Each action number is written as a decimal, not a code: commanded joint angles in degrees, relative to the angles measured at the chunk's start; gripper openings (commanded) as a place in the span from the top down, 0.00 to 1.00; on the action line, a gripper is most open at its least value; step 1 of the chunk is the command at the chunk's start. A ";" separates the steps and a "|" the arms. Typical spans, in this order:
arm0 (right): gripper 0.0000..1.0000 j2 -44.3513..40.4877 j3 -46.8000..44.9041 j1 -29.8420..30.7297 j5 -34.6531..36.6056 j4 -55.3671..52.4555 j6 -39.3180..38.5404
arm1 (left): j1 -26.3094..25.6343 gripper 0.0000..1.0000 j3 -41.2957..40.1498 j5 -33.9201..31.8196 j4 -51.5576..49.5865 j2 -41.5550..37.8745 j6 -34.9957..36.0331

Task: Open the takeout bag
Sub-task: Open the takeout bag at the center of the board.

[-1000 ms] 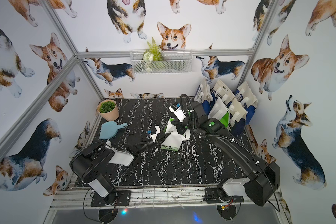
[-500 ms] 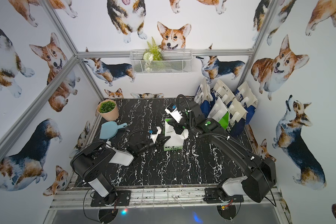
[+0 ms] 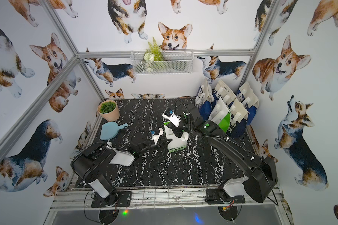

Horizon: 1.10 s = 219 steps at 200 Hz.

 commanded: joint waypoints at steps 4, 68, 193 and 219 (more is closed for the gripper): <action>1.00 -0.89 -1.21 0.16 -0.63 2.09 -1.54 | -0.10 0.79 0.22 1.58 8.55 0.67 -1.92; 1.00 -1.38 -3.18 0.12 -0.71 2.95 -1.13 | -0.23 0.83 0.36 1.84 9.97 -1.68 -0.89; 0.67 -6.44 -8.56 3.09 1.89 9.81 -7.53 | -1.41 1.00 -0.65 -0.87 9.96 -2.22 0.03; 0.63 -9.28 -10.92 4.40 2.88 12.73 -11.80 | -1.96 1.00 -0.75 -1.40 9.92 -2.38 0.38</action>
